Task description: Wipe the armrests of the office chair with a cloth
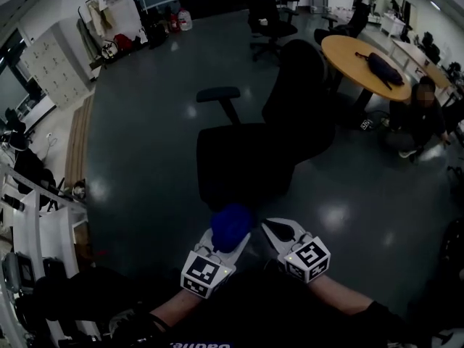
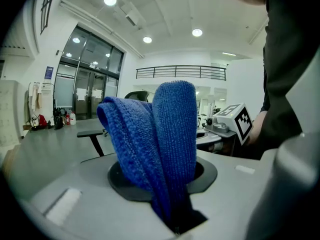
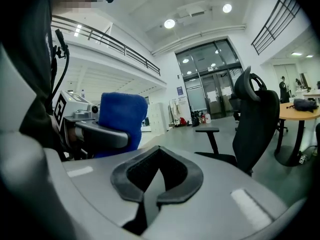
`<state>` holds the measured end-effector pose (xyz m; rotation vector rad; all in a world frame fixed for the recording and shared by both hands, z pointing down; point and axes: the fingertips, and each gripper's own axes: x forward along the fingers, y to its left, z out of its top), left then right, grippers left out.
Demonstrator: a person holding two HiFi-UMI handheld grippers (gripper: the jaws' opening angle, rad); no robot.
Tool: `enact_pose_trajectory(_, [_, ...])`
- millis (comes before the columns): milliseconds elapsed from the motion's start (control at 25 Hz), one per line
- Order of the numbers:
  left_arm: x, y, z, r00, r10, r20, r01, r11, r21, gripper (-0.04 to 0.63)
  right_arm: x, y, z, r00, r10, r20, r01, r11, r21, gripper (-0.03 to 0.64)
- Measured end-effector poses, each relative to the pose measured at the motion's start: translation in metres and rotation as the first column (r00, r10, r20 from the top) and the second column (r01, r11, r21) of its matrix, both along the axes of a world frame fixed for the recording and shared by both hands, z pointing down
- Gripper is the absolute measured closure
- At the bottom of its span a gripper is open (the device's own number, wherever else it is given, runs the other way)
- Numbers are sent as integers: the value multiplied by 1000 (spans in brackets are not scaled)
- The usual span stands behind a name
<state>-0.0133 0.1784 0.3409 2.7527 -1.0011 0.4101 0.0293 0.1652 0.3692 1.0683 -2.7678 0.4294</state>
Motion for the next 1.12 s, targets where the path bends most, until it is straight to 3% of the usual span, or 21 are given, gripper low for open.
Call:
enact_pose_trajectory(400, [5,-16,11,993,-97,68,99,995,-27,456,16,-15,12,997,-59,49,60,998,-24,614])
enact_pose_trajectory(680, [14,-28,8,973,-207,99,210,978,-21,456,42,-34,21,993,-93,75,96,995,-35,614])
enact_pose_trajectory(1120, [5,-52,11,957,-272,102,274,962,-4,456,36,-61,33,984,-158,82,162,985,-51,614])
